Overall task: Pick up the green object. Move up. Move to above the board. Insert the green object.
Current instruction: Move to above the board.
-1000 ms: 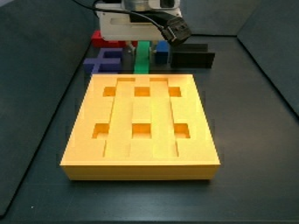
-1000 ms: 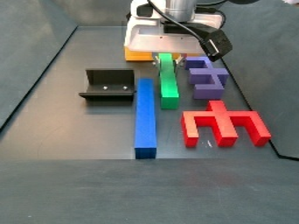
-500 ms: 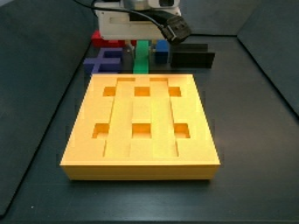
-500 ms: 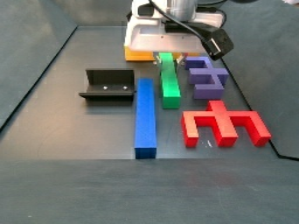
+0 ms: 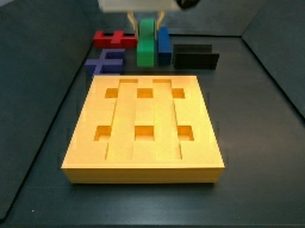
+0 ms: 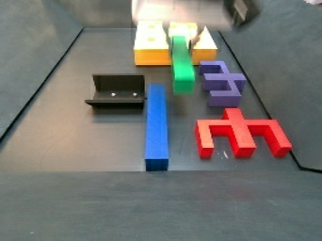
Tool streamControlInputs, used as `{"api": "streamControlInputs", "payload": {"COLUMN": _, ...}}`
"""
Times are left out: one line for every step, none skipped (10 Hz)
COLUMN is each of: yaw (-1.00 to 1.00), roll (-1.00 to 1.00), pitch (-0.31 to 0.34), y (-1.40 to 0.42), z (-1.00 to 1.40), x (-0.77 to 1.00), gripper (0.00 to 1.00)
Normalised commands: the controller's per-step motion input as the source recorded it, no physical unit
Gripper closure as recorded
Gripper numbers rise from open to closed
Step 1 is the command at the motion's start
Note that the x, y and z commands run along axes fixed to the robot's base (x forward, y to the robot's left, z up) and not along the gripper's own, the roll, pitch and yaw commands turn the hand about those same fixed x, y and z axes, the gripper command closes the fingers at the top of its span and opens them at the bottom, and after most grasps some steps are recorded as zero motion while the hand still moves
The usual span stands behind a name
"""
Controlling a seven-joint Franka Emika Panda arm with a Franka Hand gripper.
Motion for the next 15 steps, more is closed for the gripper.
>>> {"api": "streamControlInputs", "payload": {"yaw": 0.00, "roll": 0.01, "pitch": 0.037, "y": 0.00, "z": 1.40, "x": -0.04, "gripper": 1.00}}
{"api": "streamControlInputs", "payload": {"yaw": 0.00, "roll": 0.02, "pitch": 0.005, "y": 0.00, "z": 1.40, "x": 0.00, "gripper": 1.00}}
{"api": "streamControlInputs", "payload": {"yaw": 0.00, "roll": 0.02, "pitch": 0.037, "y": 0.00, "z": 1.40, "x": 0.01, "gripper": 1.00}}
{"api": "streamControlInputs", "payload": {"yaw": 0.00, "roll": 0.02, "pitch": 0.067, "y": 0.00, "z": 1.40, "x": -0.01, "gripper": 1.00}}
{"api": "streamControlInputs", "payload": {"yaw": 0.00, "roll": 0.02, "pitch": 0.061, "y": 0.00, "z": 1.40, "x": -0.01, "gripper": 1.00}}
{"api": "streamControlInputs", "payload": {"yaw": 0.00, "roll": 0.02, "pitch": 0.057, "y": 0.00, "z": 0.54, "x": 0.03, "gripper": 1.00}}
{"api": "streamControlInputs", "payload": {"yaw": -0.09, "roll": 0.08, "pitch": 0.402, "y": -1.40, "z": 0.29, "x": 0.10, "gripper": 1.00}}
{"api": "streamControlInputs", "payload": {"yaw": -0.06, "roll": 0.09, "pitch": 0.394, "y": -1.40, "z": 0.21, "x": 0.11, "gripper": 1.00}}
{"api": "streamControlInputs", "payload": {"yaw": -0.04, "roll": 0.07, "pitch": 0.329, "y": -1.40, "z": 0.21, "x": 0.15, "gripper": 1.00}}
{"api": "streamControlInputs", "payload": {"yaw": 0.00, "roll": 0.02, "pitch": 0.266, "y": -1.40, "z": 0.20, "x": 0.17, "gripper": 1.00}}
{"api": "streamControlInputs", "payload": {"yaw": 0.00, "roll": 0.02, "pitch": 0.216, "y": -1.40, "z": 0.21, "x": 0.18, "gripper": 1.00}}
{"api": "streamControlInputs", "payload": {"yaw": 0.01, "roll": 0.01, "pitch": 0.179, "y": -1.40, "z": 0.23, "x": 0.20, "gripper": 1.00}}
{"api": "streamControlInputs", "payload": {"yaw": 0.01, "roll": 0.01, "pitch": 0.156, "y": -0.65, "z": 0.11, "x": 0.13, "gripper": 1.00}}
{"api": "streamControlInputs", "payload": {"yaw": 0.01, "roll": 0.01, "pitch": 0.134, "y": -0.33, "z": 0.07, "x": 0.10, "gripper": 1.00}}
{"api": "streamControlInputs", "payload": {"yaw": 0.01, "roll": 0.00, "pitch": 0.112, "y": -0.22, "z": 0.05, "x": 0.08, "gripper": 1.00}}
